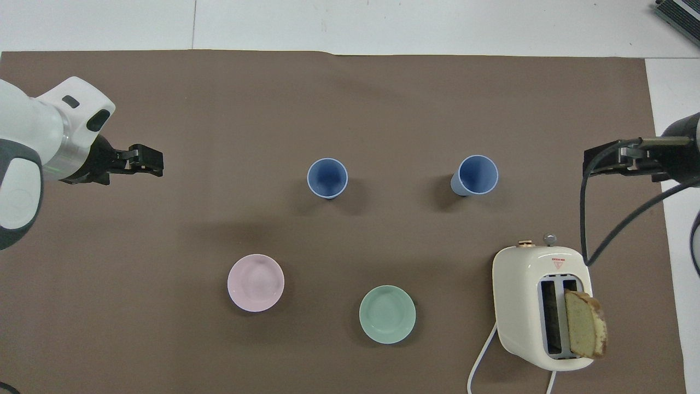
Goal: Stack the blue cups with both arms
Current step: 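Release the cup and withdraw the left gripper while the right gripper reaches out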
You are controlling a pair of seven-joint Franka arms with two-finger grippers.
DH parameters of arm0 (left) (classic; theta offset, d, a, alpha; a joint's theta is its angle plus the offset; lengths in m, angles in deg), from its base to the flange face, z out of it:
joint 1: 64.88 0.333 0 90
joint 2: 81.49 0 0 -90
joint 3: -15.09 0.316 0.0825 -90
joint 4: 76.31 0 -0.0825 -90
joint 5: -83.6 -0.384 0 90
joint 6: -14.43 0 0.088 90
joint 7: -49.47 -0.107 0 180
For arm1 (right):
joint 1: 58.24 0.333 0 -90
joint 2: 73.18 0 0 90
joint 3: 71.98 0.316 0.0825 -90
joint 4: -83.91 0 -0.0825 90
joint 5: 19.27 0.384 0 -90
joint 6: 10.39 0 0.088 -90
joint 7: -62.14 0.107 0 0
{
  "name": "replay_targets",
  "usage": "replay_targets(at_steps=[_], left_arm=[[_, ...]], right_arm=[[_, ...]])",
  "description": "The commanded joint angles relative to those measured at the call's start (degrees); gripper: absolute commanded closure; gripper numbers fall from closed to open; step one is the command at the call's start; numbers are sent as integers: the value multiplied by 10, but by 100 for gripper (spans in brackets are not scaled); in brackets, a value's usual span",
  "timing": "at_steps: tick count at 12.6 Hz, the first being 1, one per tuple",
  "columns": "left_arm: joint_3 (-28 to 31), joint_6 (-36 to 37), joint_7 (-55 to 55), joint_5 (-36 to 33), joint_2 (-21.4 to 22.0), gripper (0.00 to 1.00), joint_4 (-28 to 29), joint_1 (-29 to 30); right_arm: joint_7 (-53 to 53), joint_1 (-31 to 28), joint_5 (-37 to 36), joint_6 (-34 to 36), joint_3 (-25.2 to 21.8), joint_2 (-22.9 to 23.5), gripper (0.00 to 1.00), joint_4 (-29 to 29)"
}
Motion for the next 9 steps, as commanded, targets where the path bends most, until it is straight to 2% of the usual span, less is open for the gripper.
replay_targets(at_steps=[1, 4, 6, 9], left_arm=[[-7, 30, -82, -6, 34, 0, 17, 31], [-6, 59, -118, -8, 49, 0, 1, 47], [-6, 92, -126, -10, 49, 0, -28, 47], [-6, 150, -126, -11, 50, 0, -79, 47]], right_arm=[[-4, -2, 10, -51, 2, 35, 0, 9], [-4, 1, 11, -106, 5, 69, 0, 29], [-4, 1, 11, -148, 7, 78, 0, 63], [-2, 22, 11, -204, 6, 116, 0, 88]])
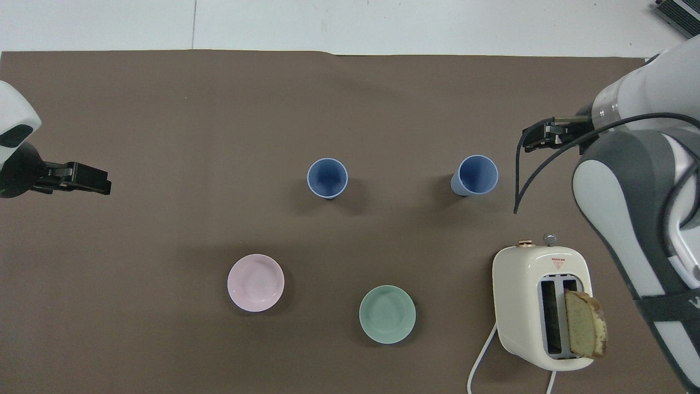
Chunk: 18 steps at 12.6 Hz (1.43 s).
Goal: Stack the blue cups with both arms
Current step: 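Grasp the other blue cup with the right gripper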
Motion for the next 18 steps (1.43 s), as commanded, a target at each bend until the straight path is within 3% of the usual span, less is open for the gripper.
replay_targets(at_steps=[1, 4, 8, 14, 17, 18], left_arm=[[-5, 56, -10, -11, 0, 0, -44, 7], [-4, 107, -9, -11, 9, 0, -74, 6], [-6, 169, -7, -14, 15, 0, -108, 6], [-12, 162, 5, -11, 47, 0, -94, 2], [-12, 132, 47, -11, 48, 0, -85, -2], [-12, 127, 55, -11, 48, 0, -78, -1]], right_arm=[[-2, 16, 11, -51, 2, 13, 0, 34], [0, 17, 10, -95, 2, 33, 0, 56], [9, 28, 10, -104, 1, 48, 0, 56], [1, 23, 7, -119, 1, 51, 7, 100], [-6, 24, 7, -146, 2, 51, 15, 129], [-6, 23, 7, -154, 1, 51, 22, 134]])
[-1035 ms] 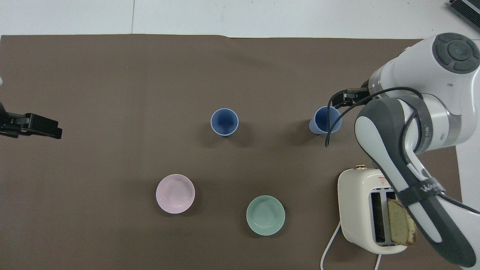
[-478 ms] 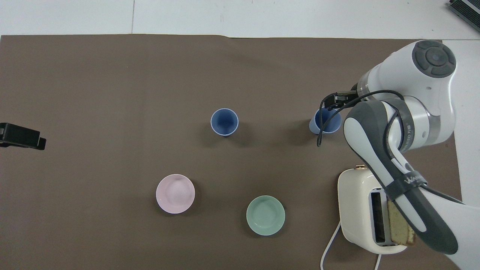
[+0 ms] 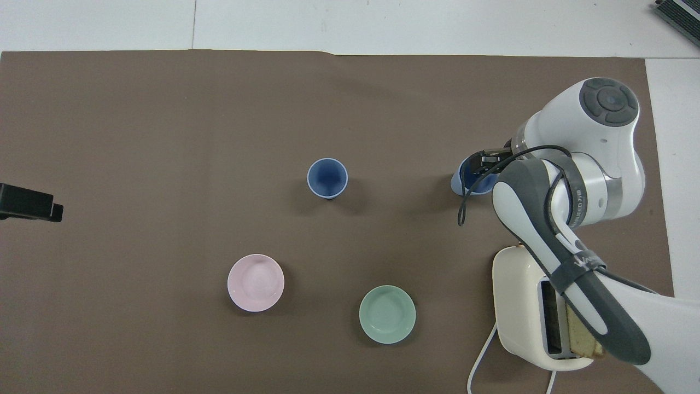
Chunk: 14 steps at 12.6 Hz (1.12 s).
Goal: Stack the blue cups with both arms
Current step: 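Grasp the other blue cup with the right gripper, then carry the blue cup with the right gripper and lower it into the first cup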
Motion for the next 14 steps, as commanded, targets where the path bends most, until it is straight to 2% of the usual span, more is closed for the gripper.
replay_targets(at_steps=[1, 3, 4, 8, 12, 14], left_arm=[[-5, -22, 23, -11, 16, 0, 24, 2], [-4, -26, 21, -12, 20, 0, 33, 1], [-4, -26, 21, -12, 21, 0, 33, 1], [-4, -20, 17, -11, 19, 0, 27, 7], [0, -20, 18, -10, 19, 0, 27, 7], [0, -20, 19, -11, 19, 0, 26, 7]], right_arm=[[-7, -5, 7, -28, 2, -7, 46, 25], [-3, -5, 7, -22, 2, -7, 97, 24], [2, -3, 7, -19, 3, -7, 100, 21], [10, -2, 7, -7, 2, -16, 100, 16], [11, 5, 11, 23, 4, -68, 100, 13], [40, 32, 12, 34, 4, -90, 100, 7]])
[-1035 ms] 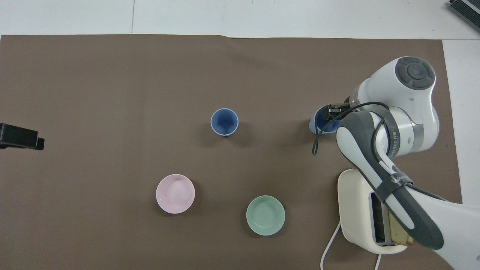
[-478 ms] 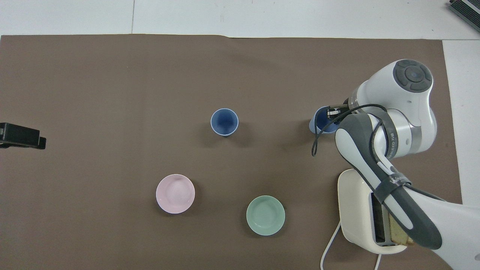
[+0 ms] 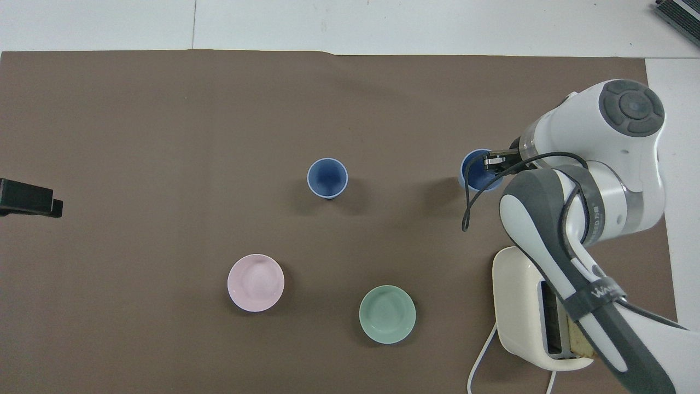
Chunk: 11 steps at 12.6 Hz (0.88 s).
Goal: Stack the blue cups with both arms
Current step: 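Carry the blue cup with the right gripper and lower it into the first cup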
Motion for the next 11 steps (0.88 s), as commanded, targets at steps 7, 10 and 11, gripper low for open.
replay_targets(at_steps=[7, 10, 11], left_arm=[[-4, -8, 6, -11, 15, 0, 15, 6], [-4, -8, 6, -10, 15, 0, 15, 6], [-4, -8, 6, -10, 15, 0, 15, 6]], right_arm=[[199, 181, 63, 62, 2, 5, 100, -130], [263, 217, 51, 83, 2, 75, 100, -209], [275, 227, 50, 78, 1, 91, 100, -217]])
